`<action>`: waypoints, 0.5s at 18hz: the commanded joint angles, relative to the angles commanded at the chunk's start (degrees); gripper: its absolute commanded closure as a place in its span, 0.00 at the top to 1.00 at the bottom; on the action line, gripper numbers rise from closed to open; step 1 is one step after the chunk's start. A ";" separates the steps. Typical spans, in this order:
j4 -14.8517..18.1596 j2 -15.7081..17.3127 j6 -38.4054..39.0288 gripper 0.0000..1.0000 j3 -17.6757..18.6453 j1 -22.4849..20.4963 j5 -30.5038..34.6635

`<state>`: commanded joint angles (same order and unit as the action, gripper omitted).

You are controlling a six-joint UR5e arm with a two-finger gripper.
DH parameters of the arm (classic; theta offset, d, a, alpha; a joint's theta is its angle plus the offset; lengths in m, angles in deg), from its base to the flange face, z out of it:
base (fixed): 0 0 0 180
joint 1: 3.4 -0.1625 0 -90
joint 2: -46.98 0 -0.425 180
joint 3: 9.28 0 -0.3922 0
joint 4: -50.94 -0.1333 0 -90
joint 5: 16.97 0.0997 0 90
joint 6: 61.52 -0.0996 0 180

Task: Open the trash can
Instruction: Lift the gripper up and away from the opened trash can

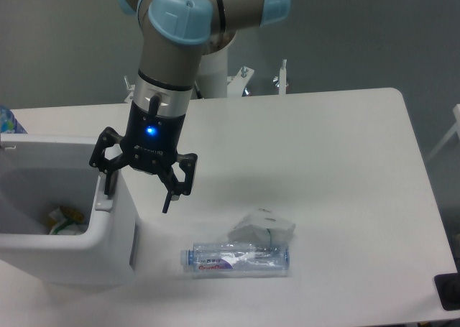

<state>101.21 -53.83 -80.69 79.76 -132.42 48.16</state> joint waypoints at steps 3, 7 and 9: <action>0.00 -0.18 0.53 1.00 -1.15 -1.05 0.09; -0.52 -1.31 -0.52 1.00 -0.19 -7.19 0.35; -0.35 -2.19 -3.58 1.00 -0.18 -10.62 1.14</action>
<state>100.86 -56.02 -84.26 79.58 -143.04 49.29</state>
